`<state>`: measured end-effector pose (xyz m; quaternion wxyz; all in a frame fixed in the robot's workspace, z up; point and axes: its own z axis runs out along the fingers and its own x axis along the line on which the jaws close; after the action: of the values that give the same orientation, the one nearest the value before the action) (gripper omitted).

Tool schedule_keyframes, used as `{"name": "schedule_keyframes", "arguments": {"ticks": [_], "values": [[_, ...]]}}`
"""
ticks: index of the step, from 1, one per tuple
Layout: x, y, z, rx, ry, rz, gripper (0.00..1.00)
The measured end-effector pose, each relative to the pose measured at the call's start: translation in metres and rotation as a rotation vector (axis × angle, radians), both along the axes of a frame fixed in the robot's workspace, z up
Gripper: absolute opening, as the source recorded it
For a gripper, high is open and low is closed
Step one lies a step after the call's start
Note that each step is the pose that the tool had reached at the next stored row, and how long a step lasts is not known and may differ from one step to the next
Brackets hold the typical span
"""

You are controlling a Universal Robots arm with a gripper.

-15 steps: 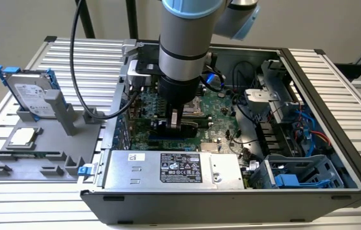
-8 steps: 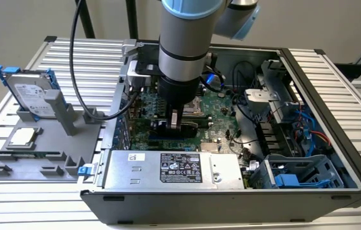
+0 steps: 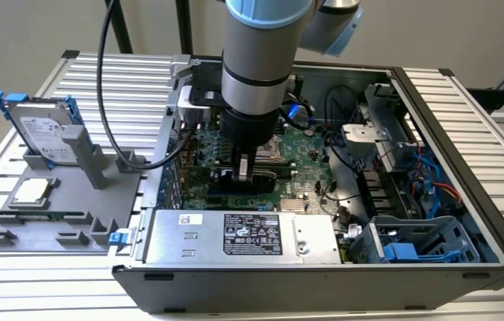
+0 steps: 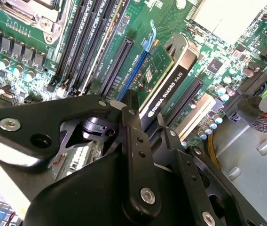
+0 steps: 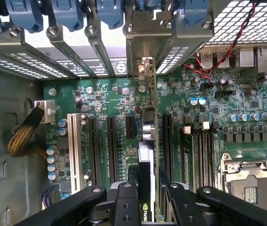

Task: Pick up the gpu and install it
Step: 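Insert the gpu into the slot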

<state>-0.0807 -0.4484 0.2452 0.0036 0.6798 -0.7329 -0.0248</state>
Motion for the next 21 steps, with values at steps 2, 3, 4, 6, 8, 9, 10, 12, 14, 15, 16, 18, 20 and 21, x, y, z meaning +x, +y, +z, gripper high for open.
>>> {"name": "schedule_keyframes", "arguments": {"ticks": [2,3,4,6,8,9,10,12,14,15,16,18,20,21], "values": [[0.0,-0.0001,-0.0006,-0.0006,0.0003,0.0,0.0],[0.0,-0.0001,-0.0015,-0.0008,0.0003,0.0,0.0],[0.0,-0.0001,-0.0025,-0.0004,0.0002,0.0,0.0],[0.0,0.0,-0.0037,-0.0007,0.0003,0.0,0.0],[0.0,0.0,-0.004,-0.0006,0.0002,0.0,0.0],[0.0,0.0,-0.0041,-0.0004,0.0001,0.0,0.0],[0.0,0.0,-0.0042,-0.0004,0.0001,0.0,0.0],[0.0,0.0,-0.0042,-0.0005,0.0002,0.0,0.0],[0.0,0.0001,-0.0054,0.0002,-0.0001,0.0,0.0],[0.0,0.0001,-0.007,0.0003,-0.0002,0.0,0.0],[0.0,0.0,-0.0084,-0.0005,0.0001,0.0,0.0],[-0.0001,0.0,-0.011,-0.0012,0.0007,0.0,0.0],[-0.0001,-0.0001,-0.0116,-0.0006,0.0003,0.0,0.0],[-0.0001,0.0,-0.0117,-0.0006,0.0003,0.0,0.0]]}}
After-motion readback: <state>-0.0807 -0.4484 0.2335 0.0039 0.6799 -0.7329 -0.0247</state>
